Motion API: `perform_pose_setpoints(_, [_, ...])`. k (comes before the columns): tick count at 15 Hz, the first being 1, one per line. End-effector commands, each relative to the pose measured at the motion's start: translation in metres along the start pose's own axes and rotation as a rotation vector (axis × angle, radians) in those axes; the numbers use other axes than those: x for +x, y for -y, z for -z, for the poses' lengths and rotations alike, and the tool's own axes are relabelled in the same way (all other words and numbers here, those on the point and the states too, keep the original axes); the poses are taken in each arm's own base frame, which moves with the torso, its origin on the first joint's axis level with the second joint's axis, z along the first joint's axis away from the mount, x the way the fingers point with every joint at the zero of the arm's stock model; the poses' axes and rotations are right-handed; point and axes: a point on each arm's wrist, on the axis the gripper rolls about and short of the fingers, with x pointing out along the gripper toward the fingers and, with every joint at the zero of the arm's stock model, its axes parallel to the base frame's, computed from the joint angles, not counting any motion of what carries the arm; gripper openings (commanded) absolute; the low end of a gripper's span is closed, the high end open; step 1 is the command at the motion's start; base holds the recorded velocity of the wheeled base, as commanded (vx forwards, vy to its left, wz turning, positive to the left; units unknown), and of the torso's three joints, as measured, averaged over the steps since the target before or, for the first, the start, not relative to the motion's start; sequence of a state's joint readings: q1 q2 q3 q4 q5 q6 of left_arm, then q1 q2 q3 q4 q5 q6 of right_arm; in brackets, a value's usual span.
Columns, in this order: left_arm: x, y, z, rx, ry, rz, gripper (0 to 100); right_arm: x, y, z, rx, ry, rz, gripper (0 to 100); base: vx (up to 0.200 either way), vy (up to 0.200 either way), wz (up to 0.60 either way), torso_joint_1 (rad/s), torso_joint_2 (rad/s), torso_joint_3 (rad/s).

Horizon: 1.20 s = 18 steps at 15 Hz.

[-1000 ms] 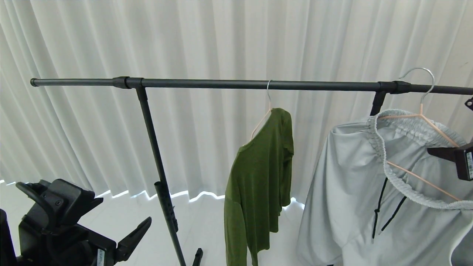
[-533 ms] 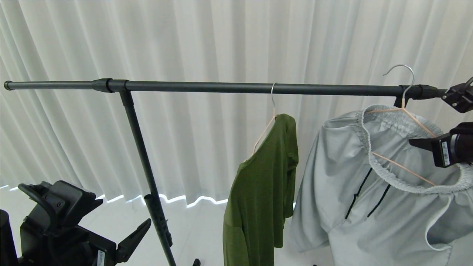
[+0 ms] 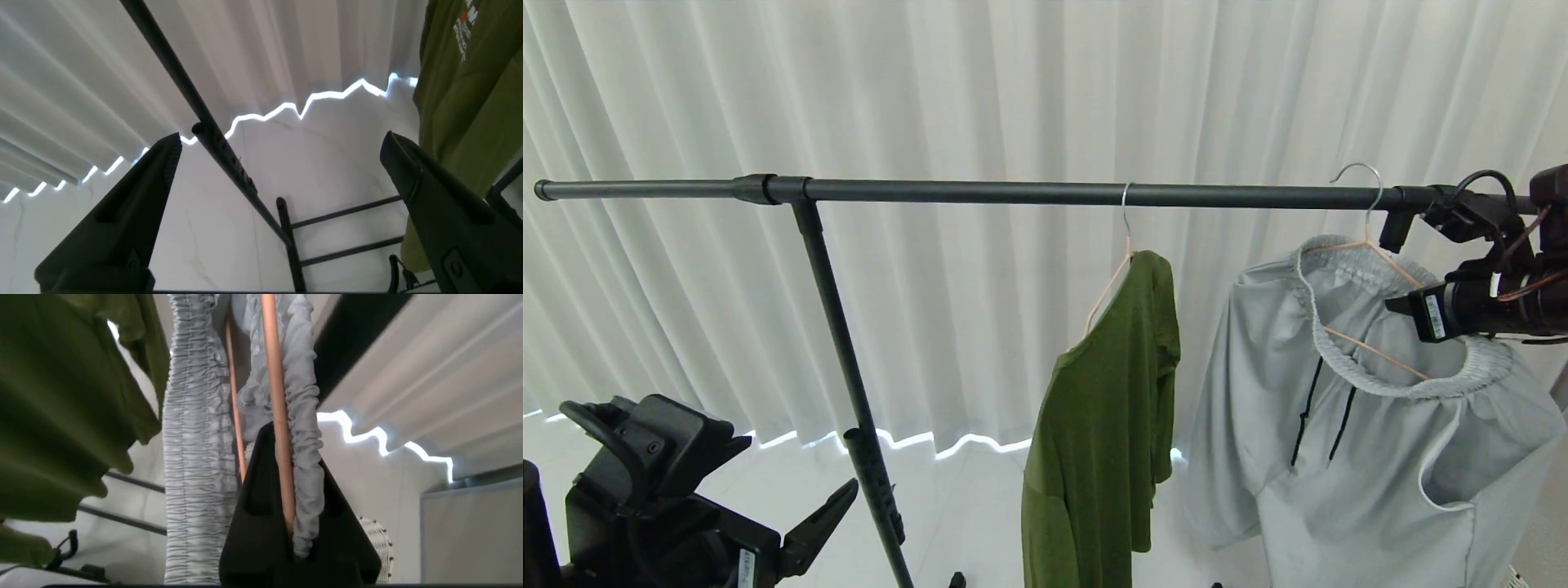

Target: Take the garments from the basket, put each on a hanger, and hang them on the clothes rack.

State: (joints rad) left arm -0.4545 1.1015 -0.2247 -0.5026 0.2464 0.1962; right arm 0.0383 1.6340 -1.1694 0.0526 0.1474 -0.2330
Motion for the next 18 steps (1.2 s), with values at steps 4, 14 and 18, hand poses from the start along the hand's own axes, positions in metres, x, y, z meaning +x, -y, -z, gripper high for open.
perform_pose_setpoints(4, [0.000, 0.000, 0.000, 0.000, 0.000, -0.001, 100, 0.006, -0.005, 0.003, -0.002, -0.024, -0.021, 0, 0.000, 0.000, 0.00, 0.000, 0.00, 0.000])
perform_pose_setpoints(14, [-0.002, -0.020, -0.003, -0.043, 0.001, -0.154, 100, -0.103, -0.026, 0.016, 0.078, 0.179, -0.042, 100, 0.000, 0.000, 0.00, 0.000, 0.00, 0.000])
perform_pose_setpoints(18, [-0.012, -0.041, 0.001, -0.098, -0.003, -0.332, 100, -0.141, -0.035, 0.038, 0.073, 0.372, -0.013, 100, 0.000, 0.000, 0.00, 0.000, 0.00, 0.000])
